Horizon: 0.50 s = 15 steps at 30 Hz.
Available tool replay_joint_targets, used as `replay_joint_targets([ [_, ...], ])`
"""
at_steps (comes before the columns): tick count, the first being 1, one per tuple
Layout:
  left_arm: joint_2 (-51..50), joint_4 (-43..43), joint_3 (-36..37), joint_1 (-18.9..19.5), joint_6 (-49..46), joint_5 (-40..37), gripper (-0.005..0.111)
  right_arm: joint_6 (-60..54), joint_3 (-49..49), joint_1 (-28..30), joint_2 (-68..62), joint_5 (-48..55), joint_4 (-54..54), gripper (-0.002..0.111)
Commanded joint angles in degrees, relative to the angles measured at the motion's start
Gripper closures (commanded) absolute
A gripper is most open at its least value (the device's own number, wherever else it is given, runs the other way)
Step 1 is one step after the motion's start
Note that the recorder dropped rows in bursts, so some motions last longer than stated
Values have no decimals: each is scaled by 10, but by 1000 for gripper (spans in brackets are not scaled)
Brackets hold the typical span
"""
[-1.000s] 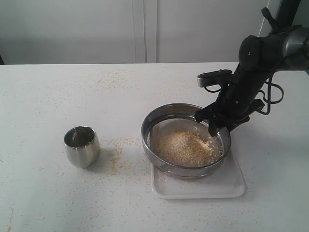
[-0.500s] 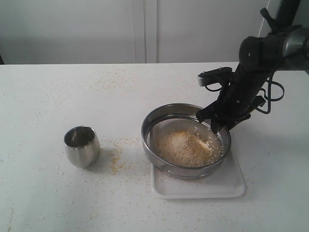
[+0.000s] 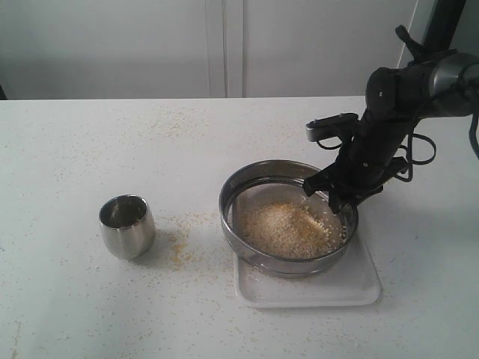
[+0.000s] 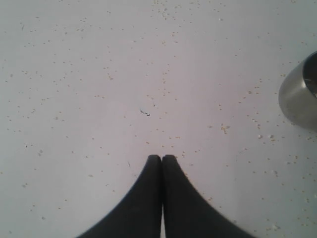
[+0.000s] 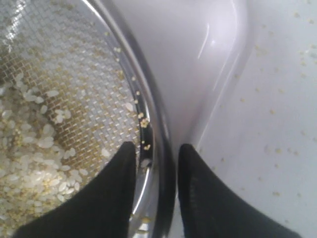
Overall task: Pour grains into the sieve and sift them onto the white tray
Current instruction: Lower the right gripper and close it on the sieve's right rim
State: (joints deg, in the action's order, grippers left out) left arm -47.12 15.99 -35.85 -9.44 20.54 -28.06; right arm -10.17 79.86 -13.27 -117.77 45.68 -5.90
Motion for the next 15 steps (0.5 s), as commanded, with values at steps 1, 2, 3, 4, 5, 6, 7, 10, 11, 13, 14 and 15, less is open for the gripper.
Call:
replay_joint_targets([
  [1, 5, -3, 4, 2, 2, -2, 107, 4, 0, 0, 2, -3, 5, 97],
  [2, 5, -3, 4, 2, 2, -2, 107, 4, 0, 0, 2, -3, 5, 101],
  [3, 5, -3, 4, 2, 2, -2, 107, 4, 0, 0, 2, -3, 5, 107],
  [4, 5, -3, 4, 2, 2, -2, 107, 4, 0, 0, 2, -3, 6, 108],
  [5, 5, -3, 4, 2, 2, -2, 107, 4, 0, 0, 2, -3, 6, 108],
  [6, 5, -3, 4, 2, 2, -2, 107, 4, 0, 0, 2, -3, 7, 108],
  [7, 5, -3, 4, 2, 2, -2, 107, 4, 0, 0, 2, -3, 8, 108],
  [10, 5, -3, 4, 2, 2, -2, 107, 4, 0, 0, 2, -1, 8, 108],
  [11, 5, -3, 4, 2, 2, -2, 107, 4, 0, 0, 2, 1, 8, 108],
  [13, 5, -3, 4, 2, 2, -2, 107, 4, 0, 0, 2, 8, 8, 108],
  [14, 5, -3, 4, 2, 2, -2, 107, 4, 0, 0, 3, 10, 8, 108],
  [15, 5, -3, 4, 2, 2, -2, 107, 4, 0, 0, 4, 14, 8, 108],
])
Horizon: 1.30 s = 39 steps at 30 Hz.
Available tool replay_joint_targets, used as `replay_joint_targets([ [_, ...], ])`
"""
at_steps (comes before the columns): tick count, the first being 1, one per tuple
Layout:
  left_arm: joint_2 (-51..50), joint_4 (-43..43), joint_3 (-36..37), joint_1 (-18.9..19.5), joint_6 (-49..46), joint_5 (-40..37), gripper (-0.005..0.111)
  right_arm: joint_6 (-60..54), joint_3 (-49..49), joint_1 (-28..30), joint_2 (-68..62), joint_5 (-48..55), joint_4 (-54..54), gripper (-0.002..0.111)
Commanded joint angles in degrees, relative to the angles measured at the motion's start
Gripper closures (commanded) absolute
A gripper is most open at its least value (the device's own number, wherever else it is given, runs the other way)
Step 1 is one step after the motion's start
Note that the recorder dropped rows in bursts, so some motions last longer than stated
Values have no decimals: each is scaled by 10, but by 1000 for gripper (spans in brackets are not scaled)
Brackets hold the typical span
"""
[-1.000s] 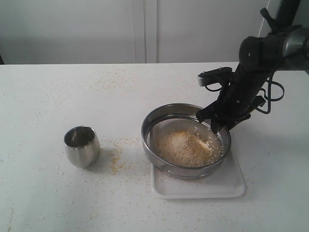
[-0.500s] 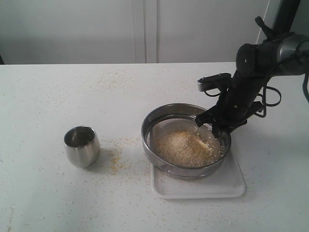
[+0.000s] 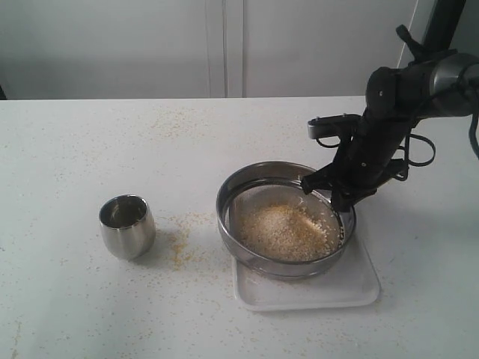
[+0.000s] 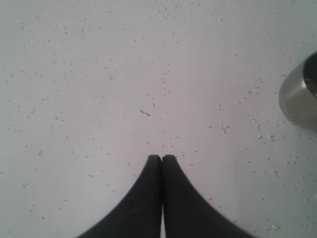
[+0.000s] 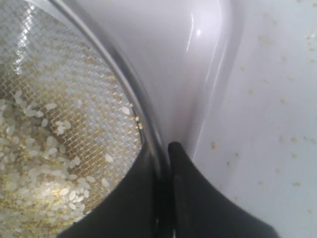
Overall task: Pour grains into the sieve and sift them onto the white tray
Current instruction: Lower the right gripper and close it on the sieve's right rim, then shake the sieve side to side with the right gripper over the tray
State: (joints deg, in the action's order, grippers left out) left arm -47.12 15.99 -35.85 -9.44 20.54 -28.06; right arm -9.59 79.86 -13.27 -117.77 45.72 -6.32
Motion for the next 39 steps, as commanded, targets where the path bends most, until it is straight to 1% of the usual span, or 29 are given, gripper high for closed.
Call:
replay_joint_targets([
  [1, 5, -3, 4, 2, 2, -2, 107, -2, 1, 0, 6, 17, 12, 108],
  [8, 5, -3, 4, 2, 2, -2, 107, -7, 1, 2, 35, 42, 5, 108],
  [12, 5, -3, 4, 2, 2, -2, 107, -23, 9, 3, 56, 85, -1, 108],
  [14, 5, -3, 4, 2, 2, -2, 107, -39, 17, 17, 64, 96, -40, 108],
  [16, 5, -3, 4, 2, 2, -2, 107, -55, 18, 46, 69, 99, -85, 108],
  [19, 5, -3, 4, 2, 2, -2, 107, -53, 16, 72, 80, 97, -93, 108],
  [21, 5, -3, 4, 2, 2, -2, 107, -56, 3, 65, 95, 83, -97, 108],
  [24, 5, -3, 4, 2, 2, -2, 107, -112, -11, 53, 103, 83, -91, 108],
  [26, 5, -3, 4, 2, 2, -2, 107, -82, -12, 64, 103, 63, -69, 108],
  [28, 5, -3, 4, 2, 2, -2, 107, -30, -12, 75, 103, 52, -82, 108],
  [29, 5, -3, 4, 2, 2, -2, 107, -25, -12, 76, 103, 52, -100, 108],
  [31, 5, -3, 4, 2, 2, -2, 107, -78, -13, 69, 103, 74, -130, 108],
  [33, 5, -3, 4, 2, 2, -2, 107, -139, -13, 57, 103, 93, -115, 108],
  [34, 5, -3, 4, 2, 2, -2, 107, -136, -13, 57, 103, 90, -97, 108],
  [36, 5, -3, 4, 2, 2, -2, 107, -44, -13, 68, 103, 58, -70, 108],
  [38, 5, -3, 4, 2, 2, -2, 107, 31, -13, 75, 103, 39, -80, 108],
  [39, 5, -3, 4, 2, 2, -2, 107, 25, -13, 75, 103, 39, -90, 108],
])
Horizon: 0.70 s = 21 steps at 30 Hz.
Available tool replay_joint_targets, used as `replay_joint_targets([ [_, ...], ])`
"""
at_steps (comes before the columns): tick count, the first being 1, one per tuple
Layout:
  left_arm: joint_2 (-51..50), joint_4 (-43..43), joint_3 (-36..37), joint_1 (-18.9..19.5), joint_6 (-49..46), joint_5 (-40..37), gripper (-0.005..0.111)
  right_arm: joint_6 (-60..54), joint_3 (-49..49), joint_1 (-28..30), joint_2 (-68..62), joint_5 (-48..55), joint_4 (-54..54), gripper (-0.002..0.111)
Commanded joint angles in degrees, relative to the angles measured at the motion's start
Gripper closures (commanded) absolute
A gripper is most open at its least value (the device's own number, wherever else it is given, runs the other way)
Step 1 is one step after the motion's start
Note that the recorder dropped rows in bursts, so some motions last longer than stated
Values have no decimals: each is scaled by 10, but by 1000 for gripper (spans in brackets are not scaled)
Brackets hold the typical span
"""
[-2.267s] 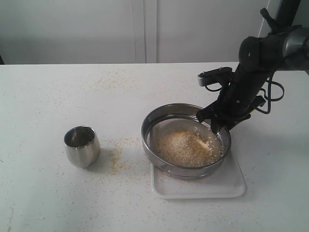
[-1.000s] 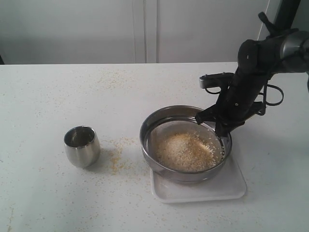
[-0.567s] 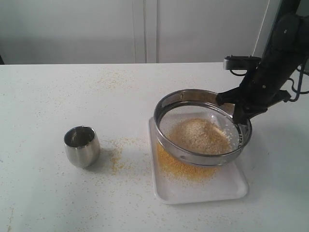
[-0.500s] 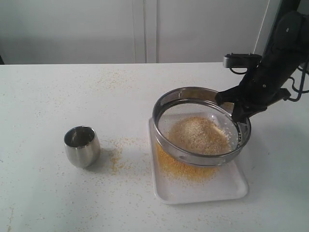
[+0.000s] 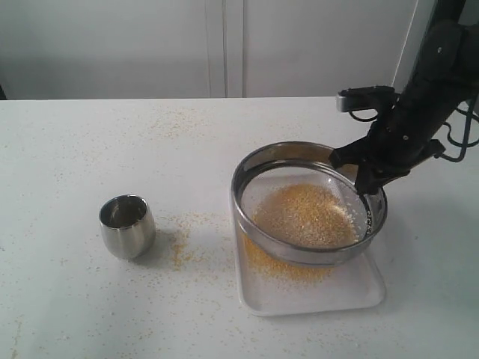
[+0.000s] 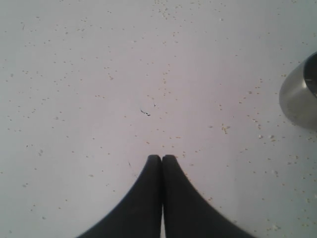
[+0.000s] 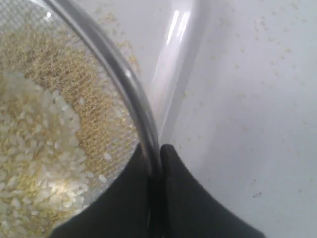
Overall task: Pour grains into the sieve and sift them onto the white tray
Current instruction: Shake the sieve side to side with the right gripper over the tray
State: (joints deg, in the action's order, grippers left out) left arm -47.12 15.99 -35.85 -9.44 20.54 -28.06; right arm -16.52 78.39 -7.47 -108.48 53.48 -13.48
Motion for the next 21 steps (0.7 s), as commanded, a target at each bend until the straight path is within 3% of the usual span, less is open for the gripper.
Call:
replay_joint_targets([
  [1, 5, -3, 4, 2, 2, -2, 107, 59, 2, 9, 10, -27, -25, 108],
  [4, 5, -3, 4, 2, 2, -2, 107, -54, 2, -2, 10, 18, -9, 108],
  [8, 5, -3, 4, 2, 2, -2, 107, 106, 2, 14, 10, -15, 5, 108],
  [12, 5, -3, 4, 2, 2, -2, 107, -62, 2, -1, 11, 21, 3, 108],
  [16, 5, -3, 4, 2, 2, -2, 107, 154, 1, 11, 11, -34, 34, 108],
  [19, 5, -3, 4, 2, 2, -2, 107, -23, -5, -9, 11, -10, -10, 108],
  [21, 5, -3, 4, 2, 2, -2, 107, -35, -5, -12, 11, -8, 27, 108],
])
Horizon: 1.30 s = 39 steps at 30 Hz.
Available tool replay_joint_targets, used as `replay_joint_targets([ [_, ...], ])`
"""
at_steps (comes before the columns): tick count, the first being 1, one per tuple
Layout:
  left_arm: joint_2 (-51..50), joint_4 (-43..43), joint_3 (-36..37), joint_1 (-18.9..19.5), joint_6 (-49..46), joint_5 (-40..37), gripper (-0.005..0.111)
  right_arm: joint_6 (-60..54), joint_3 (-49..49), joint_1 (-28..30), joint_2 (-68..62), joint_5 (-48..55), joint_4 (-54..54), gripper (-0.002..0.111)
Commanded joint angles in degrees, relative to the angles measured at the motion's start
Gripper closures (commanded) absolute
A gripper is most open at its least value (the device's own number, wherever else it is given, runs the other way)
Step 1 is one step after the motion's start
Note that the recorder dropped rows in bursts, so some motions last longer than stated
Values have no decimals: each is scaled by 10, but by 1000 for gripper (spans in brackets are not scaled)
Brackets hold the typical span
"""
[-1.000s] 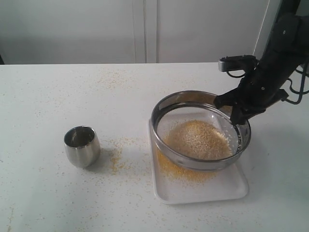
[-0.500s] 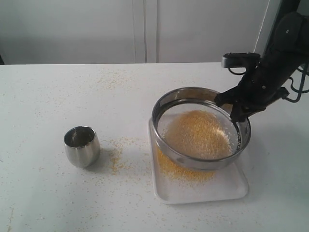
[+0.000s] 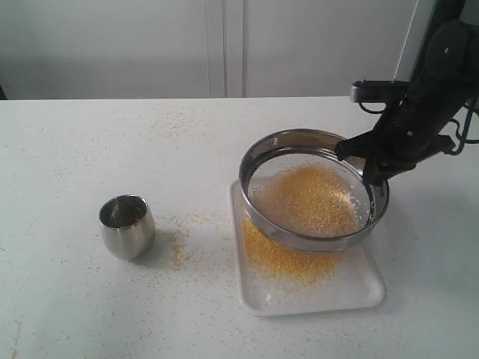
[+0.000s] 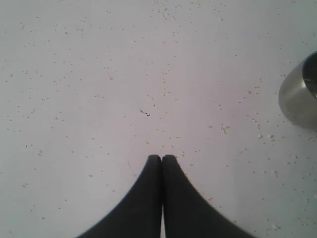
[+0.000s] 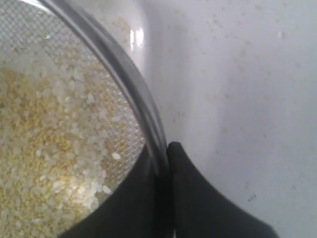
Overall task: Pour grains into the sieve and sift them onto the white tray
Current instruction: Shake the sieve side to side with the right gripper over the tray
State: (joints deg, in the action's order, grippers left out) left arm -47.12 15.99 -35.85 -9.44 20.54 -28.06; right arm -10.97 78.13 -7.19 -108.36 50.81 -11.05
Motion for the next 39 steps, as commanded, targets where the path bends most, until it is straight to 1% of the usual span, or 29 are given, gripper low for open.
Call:
replay_joint_targets([
  [1, 5, -3, 4, 2, 2, -2, 107, -26, -2, -13, 10, 4, 30, 108],
  [3, 5, -3, 4, 2, 2, -2, 107, 115, -2, -3, 10, -19, 45, 108],
  [4, 5, -3, 4, 2, 2, -2, 107, 110, -4, -3, 10, -23, 34, 108],
  [7, 5, -3, 4, 2, 2, -2, 107, -87, -6, -20, 10, 16, 0, 108],
  [8, 5, -3, 4, 2, 2, -2, 107, -96, -6, -21, 10, 17, 10, 108],
  [9, 5, -3, 4, 2, 2, -2, 107, -49, -6, -18, 10, 5, 29, 108],
  [11, 5, -3, 4, 2, 2, -2, 107, 101, -8, -7, 10, -26, 40, 108],
  [12, 5, -3, 4, 2, 2, -2, 107, 118, -10, -7, 10, -33, 22, 108],
  [14, 5, -3, 4, 2, 2, -2, 107, 1, -11, -20, 8, -15, -12, 108],
  [15, 5, -3, 4, 2, 2, -2, 107, -95, -11, -25, 8, 2, -11, 108],
  [16, 5, -3, 4, 2, 2, -2, 107, -101, -12, -26, 8, 2, 2, 108],
  [19, 5, -3, 4, 2, 2, -2, 107, 110, -15, -6, 8, -39, 43, 108],
  [20, 5, -3, 4, 2, 2, -2, 107, 143, -17, -3, 8, -45, 30, 108],
  [21, 5, -3, 4, 2, 2, -2, 107, 96, -22, -6, 8, -45, 1, 108],
  [23, 5, -3, 4, 2, 2, -2, 107, -71, -23, -20, 8, -10, -43, 108],
  [24, 5, -3, 4, 2, 2, -2, 107, -134, -23, -25, 10, 8, -40, 108],
  [25, 5, -3, 4, 2, 2, -2, 107, -130, -23, -25, 11, 6, -27, 108],
  [26, 5, -3, 4, 2, 2, -2, 107, -73, -23, -20, 11, -12, -3, 108],
  [28, 5, -3, 4, 2, 2, -2, 107, 91, -23, -7, 11, -41, 16, 108],
  [29, 5, -3, 4, 2, 2, -2, 107, 110, -23, -6, 11, -44, 2, 108],
  [30, 5, -3, 4, 2, 2, -2, 107, 59, -23, -9, 11, -39, -21, 108],
  [32, 5, -3, 4, 2, 2, -2, 107, -93, -23, -21, 11, -3, -46, 108],
  [33, 5, -3, 4, 2, 2, -2, 107, -125, -23, -21, 11, 5, -40, 108],
  [34, 5, -3, 4, 2, 2, -2, 107, -84, -23, -17, 11, -6, -15, 108],
  [35, 5, -3, 4, 2, 2, -2, 107, -11, -23, -9, 11, -27, 5, 108],
  [36, 5, -3, 4, 2, 2, -2, 107, 94, -23, 1, 11, -42, 18, 108],
  [37, 5, -3, 4, 2, 2, -2, 107, 152, -24, 5, 11, -50, 11, 108],
  [38, 5, -3, 4, 2, 2, -2, 107, 115, -24, 3, 11, -50, -14, 108],
  [39, 5, -3, 4, 2, 2, -2, 107, 21, -24, -5, 10, -35, -55, 108],
])
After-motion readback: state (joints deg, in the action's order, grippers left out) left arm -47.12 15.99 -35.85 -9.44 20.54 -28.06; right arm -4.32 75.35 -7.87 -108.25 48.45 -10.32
